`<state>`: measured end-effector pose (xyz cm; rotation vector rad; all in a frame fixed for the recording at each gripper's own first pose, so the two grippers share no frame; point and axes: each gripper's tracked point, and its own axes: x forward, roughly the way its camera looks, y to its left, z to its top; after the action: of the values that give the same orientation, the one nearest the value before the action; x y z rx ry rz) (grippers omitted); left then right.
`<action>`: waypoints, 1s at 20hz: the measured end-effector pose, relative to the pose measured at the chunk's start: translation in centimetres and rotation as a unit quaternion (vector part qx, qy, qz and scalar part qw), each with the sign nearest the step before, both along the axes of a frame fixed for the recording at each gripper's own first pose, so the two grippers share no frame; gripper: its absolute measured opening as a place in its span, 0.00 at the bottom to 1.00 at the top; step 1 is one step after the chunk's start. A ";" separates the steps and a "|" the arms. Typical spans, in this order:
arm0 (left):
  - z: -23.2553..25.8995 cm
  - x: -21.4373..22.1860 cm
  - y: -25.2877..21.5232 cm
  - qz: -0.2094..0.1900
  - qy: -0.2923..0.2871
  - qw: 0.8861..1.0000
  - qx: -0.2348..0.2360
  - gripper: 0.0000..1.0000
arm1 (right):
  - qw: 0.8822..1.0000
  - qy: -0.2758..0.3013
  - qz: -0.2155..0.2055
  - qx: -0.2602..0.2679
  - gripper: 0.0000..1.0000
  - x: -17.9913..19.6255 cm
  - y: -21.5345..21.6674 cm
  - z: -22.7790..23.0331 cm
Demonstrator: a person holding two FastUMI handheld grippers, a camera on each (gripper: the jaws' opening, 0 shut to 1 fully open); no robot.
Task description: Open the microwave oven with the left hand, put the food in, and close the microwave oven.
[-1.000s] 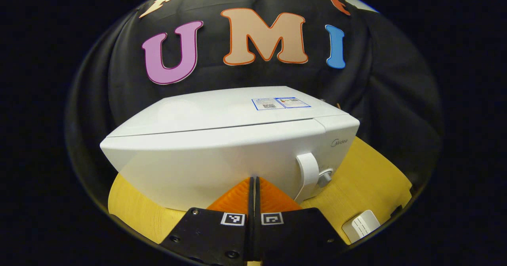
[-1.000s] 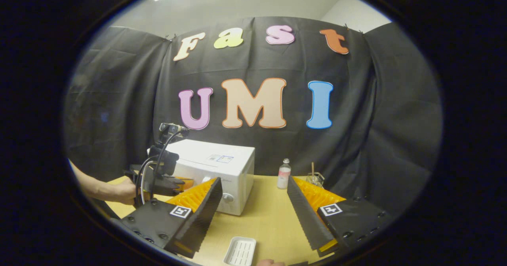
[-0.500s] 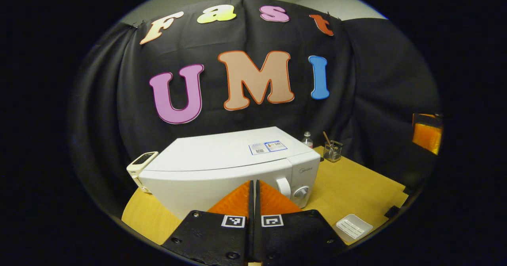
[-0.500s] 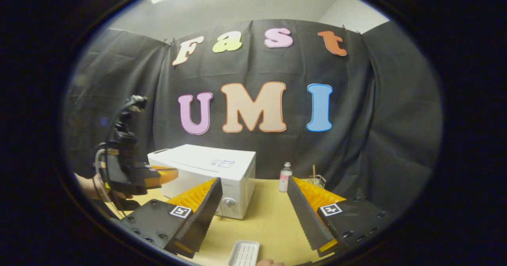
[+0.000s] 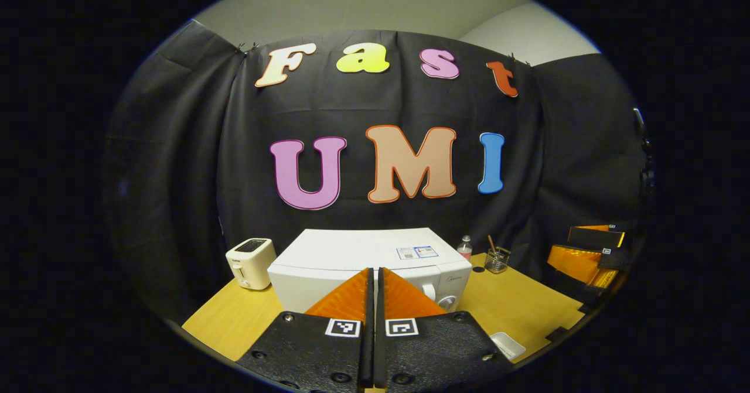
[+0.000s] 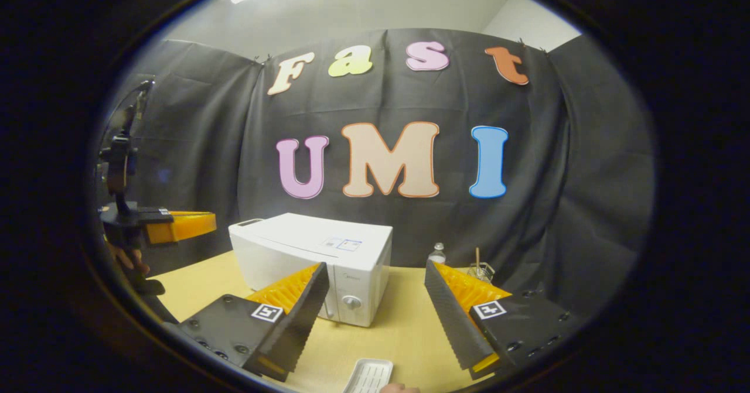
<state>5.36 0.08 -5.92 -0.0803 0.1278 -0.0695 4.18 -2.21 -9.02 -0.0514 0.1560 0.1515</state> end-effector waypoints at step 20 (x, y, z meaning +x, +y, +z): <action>0.5 -2.5 2.3 0.025 -0.007 1.000 -0.012 0.97 | 1.000 0.000 0.021 0.000 0.96 -0.1 1.9 0.8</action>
<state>2.85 2.43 -5.42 -0.1072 0.1108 -0.0207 4.09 -0.26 -8.19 -0.0538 0.1552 0.1936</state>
